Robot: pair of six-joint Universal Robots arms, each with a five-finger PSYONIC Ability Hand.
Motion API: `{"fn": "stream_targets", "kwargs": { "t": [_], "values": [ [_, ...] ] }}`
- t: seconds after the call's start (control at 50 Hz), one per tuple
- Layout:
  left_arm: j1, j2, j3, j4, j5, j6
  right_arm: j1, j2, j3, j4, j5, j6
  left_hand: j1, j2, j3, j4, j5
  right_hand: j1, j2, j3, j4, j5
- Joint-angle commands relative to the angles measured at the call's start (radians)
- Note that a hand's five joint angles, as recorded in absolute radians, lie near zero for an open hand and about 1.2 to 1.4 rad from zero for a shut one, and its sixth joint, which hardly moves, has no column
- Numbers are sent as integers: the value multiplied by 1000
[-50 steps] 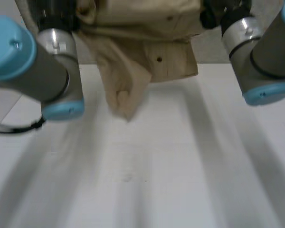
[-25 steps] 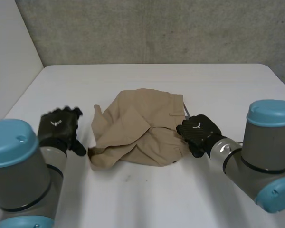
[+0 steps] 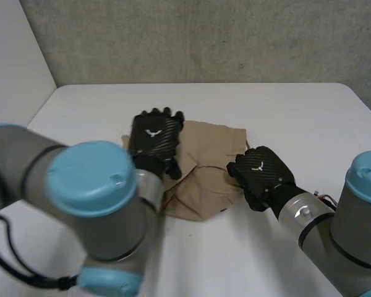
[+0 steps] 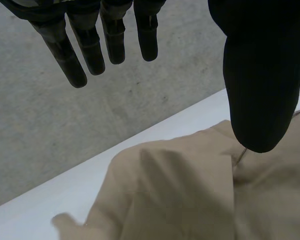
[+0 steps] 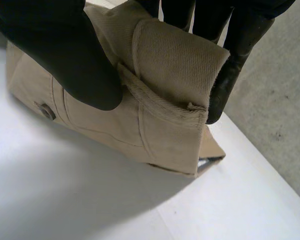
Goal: Fold the shorts.
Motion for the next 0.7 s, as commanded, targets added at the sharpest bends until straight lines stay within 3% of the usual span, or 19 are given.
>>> {"fn": "stream_targets", "kwargs": {
  "t": [0.02,0.18,0.28,0.42,0.5,0.7],
  "values": [
    [-12,-156,205,-40,-1,7,23,-28,50,-45,6,-75,58,73,69,76,83,416,221,224,210,231],
    [-7,-311,349,-272,-14,2,13,-31,51,-48,4,-106,103,117,113,120,127,416,221,224,210,231],
    [-6,-325,352,-287,-34,0,14,-29,50,-48,4,-108,237,251,248,254,262,416,221,224,210,231],
    [3,-311,345,-241,-93,2,19,-26,48,-49,6,-109,795,809,806,812,820,416,221,224,210,231],
    [19,-253,308,-223,-149,2,6,-26,39,-48,6,-115,1071,1085,1082,1088,1095,416,221,224,210,231],
    [59,37,93,-224,-130,11,-10,-37,-97,69,6,-126,1071,1085,1082,1088,1096,416,221,224,210,231]
  ]
}}
